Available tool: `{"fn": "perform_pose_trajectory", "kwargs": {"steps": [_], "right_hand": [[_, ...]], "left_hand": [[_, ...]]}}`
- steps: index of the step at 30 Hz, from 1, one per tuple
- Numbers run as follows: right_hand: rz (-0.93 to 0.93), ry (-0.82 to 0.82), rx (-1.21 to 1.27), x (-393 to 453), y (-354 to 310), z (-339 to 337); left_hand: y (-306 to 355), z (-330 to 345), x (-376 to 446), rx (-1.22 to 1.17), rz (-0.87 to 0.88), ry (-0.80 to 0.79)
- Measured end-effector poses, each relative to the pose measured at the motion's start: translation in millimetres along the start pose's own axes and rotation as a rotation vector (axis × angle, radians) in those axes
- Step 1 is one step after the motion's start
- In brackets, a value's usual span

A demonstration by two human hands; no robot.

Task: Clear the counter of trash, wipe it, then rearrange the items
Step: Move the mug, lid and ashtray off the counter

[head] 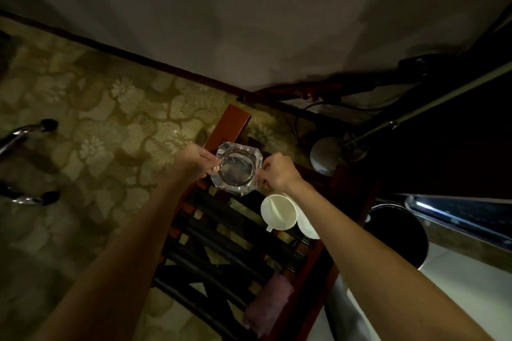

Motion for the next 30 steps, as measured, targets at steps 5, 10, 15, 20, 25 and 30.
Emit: {"fn": "perform_pose_trajectory", "kwargs": {"steps": [5, 10, 15, 20, 25, 30], "right_hand": [[0.058, -0.019, -0.031, 31, 13, 25], [0.109, -0.059, -0.051, 42, 27, 38], [0.122, -0.043, -0.099, 45, 36, 38], [0.124, -0.057, -0.144, 43, 38, 36], [0.116, -0.026, -0.261, 34, 40, 22], [0.048, 0.023, -0.165, 25, 45, 0]], "left_hand": [[-28, 11, 30, 0.099, -0.072, -0.029], [-24, 17, 35, 0.285, 0.101, 0.071], [-16, 28, 37, 0.309, 0.190, 0.076], [-18, 29, 34, 0.269, 0.111, 0.082], [-18, 31, 27, 0.273, 0.073, 0.071], [-13, 28, 16, 0.229, 0.090, 0.141]]}}
Point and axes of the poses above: each hand's wrist, its own x-axis towards the middle knuckle, its own z-axis out of the palm, y = z × x, the point moved 7 cm from there along x, towards the middle knuckle, and after that the axes turned 3 degrees about x, right-handed, at the moved point
